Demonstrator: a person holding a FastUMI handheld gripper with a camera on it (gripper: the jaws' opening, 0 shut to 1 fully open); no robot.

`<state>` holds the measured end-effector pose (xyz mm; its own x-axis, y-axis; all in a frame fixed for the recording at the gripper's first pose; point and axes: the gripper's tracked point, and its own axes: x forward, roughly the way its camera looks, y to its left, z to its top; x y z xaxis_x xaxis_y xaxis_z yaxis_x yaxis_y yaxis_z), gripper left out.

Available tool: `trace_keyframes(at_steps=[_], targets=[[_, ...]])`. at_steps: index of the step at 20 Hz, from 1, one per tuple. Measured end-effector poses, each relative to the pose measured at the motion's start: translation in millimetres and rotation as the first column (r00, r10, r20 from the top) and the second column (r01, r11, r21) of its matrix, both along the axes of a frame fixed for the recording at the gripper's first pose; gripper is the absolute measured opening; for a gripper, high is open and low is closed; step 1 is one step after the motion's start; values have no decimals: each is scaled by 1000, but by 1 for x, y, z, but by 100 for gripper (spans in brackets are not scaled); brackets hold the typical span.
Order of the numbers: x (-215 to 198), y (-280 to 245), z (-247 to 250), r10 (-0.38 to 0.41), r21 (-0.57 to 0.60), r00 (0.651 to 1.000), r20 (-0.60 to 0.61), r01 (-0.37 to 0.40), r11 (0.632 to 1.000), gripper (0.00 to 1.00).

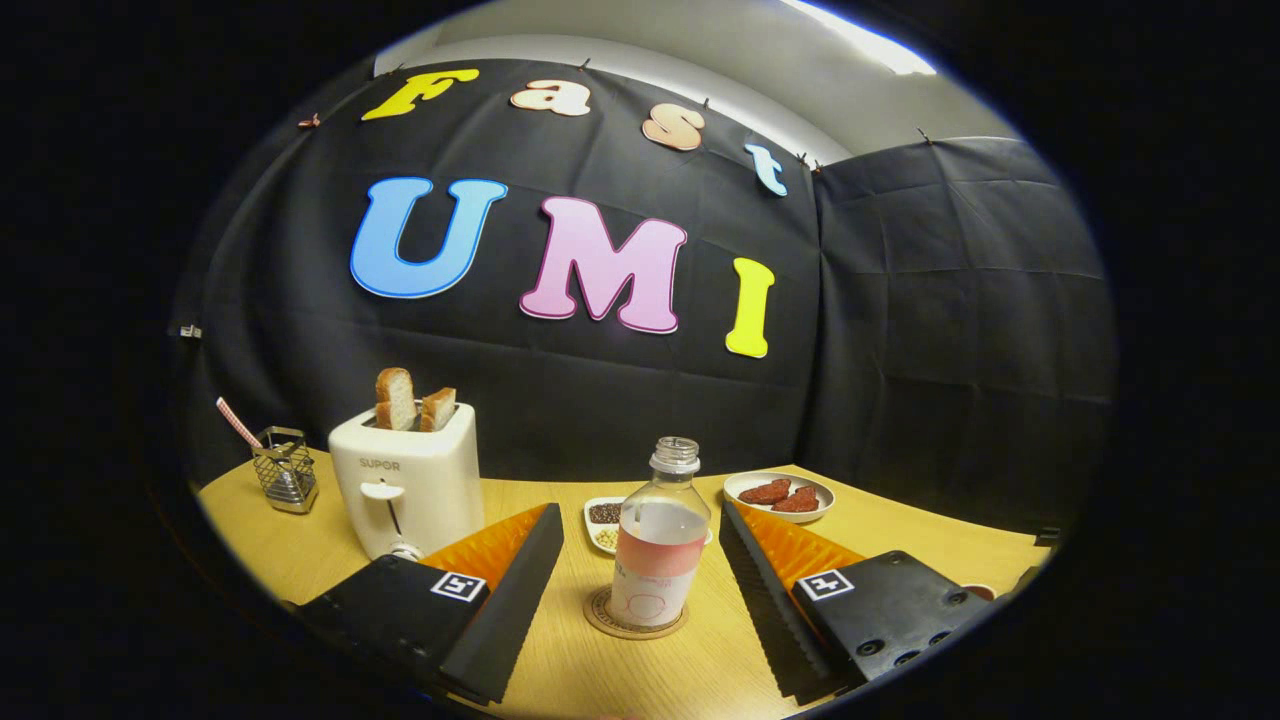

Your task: Take the bottle from table, then pour the juice into the cup, finally place the bottle on the coaster

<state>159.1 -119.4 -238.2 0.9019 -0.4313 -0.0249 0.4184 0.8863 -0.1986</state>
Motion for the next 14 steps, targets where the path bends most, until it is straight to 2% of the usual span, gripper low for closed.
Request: trace_keyframes(at_steps=[9,14], targets=[[-40,30,32,62,28,998,17,-62,998,97],[-57,48,58,139,36,990,12,-140,990,96]])
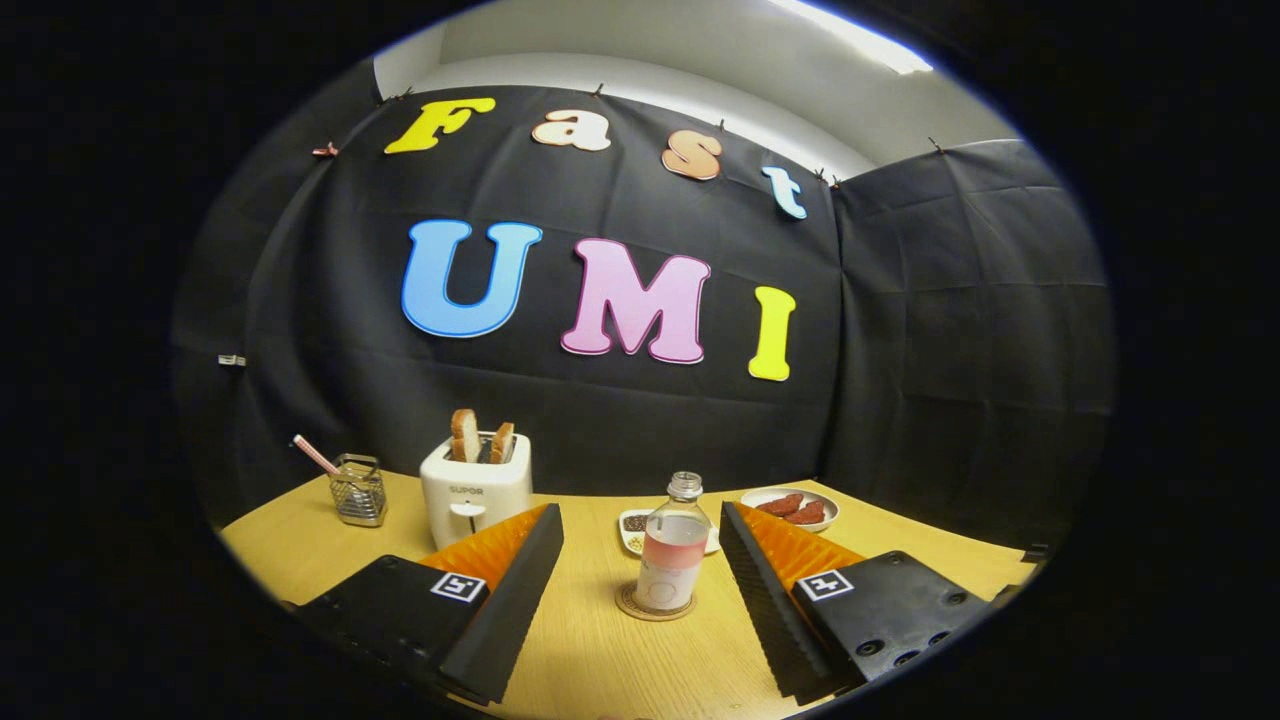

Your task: Take the bottle from table, then pour the juice into the cup, finally place the bottle on the coaster

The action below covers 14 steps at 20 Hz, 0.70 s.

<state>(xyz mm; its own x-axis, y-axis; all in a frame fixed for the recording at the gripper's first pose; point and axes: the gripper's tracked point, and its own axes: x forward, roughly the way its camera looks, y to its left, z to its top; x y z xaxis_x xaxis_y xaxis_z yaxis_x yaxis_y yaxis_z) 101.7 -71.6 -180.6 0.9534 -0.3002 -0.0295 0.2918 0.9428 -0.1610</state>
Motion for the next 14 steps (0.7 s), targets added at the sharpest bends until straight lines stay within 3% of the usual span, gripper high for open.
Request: trace_keyframes(at_steps=[10,14], targets=[[-34,18,69,110,87,994,9,-110,990,96],[-46,12,100,119,125,993,22,-121,985,97]])
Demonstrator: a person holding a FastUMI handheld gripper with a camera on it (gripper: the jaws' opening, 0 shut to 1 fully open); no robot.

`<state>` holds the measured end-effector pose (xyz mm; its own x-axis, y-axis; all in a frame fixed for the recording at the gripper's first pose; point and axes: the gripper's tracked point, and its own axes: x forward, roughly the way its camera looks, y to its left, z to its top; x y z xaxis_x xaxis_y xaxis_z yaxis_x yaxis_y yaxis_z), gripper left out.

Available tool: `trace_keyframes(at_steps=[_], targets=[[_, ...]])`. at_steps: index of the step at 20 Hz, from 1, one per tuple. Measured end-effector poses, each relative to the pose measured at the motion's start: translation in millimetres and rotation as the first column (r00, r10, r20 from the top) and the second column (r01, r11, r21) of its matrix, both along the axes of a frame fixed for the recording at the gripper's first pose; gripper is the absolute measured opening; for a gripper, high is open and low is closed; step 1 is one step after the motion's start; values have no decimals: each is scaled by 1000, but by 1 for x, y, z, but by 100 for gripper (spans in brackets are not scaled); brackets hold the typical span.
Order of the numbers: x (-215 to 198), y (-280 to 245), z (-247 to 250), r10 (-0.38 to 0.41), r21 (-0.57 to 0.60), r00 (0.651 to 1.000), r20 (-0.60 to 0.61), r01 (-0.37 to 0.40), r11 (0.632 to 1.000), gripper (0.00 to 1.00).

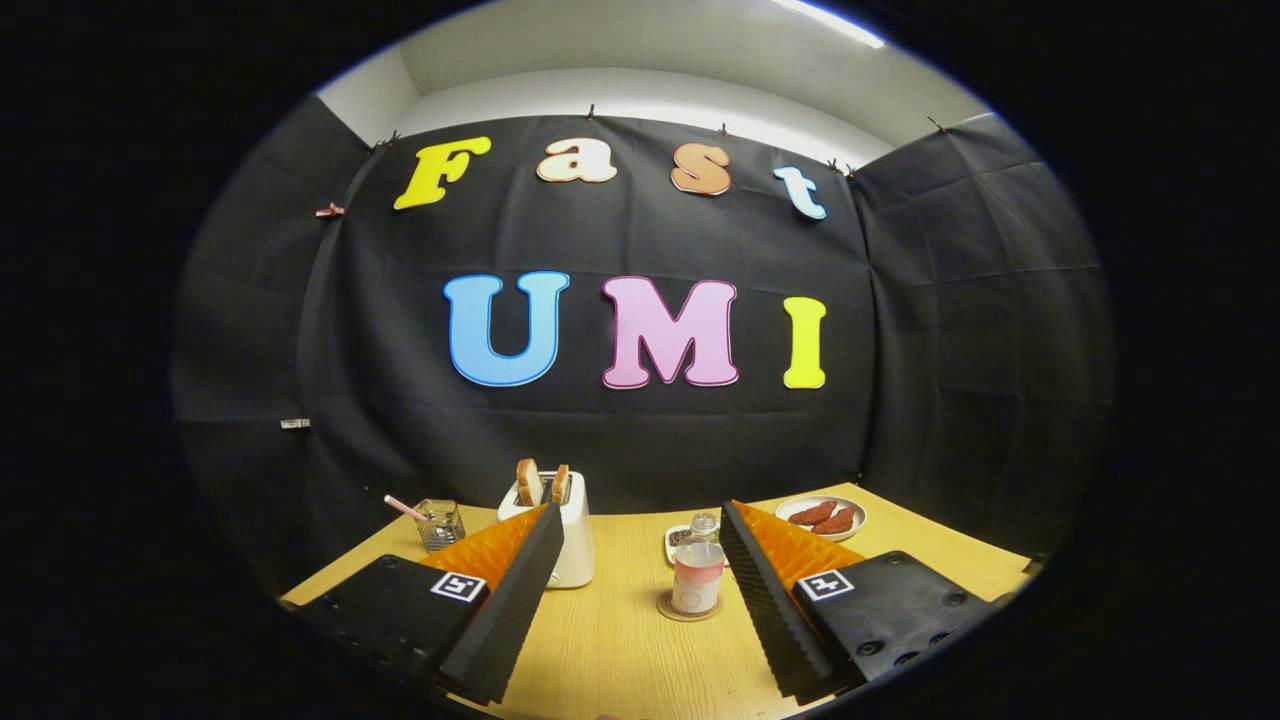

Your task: Take the bottle from table, then pour the juice into the cup, finally place the bottle on the coaster

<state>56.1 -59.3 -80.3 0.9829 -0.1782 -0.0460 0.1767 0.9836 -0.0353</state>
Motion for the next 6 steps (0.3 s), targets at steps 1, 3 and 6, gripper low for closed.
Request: trace_keyframes(at_steps=[1,3,6], targets=[[-3,-3,8,0,4,1000,6,0,1000,97],[-9,-7,20,8,18,1000,5,-8,1000,97],[-18,-12,32,26,44,1000,-4,-26,999,97]])
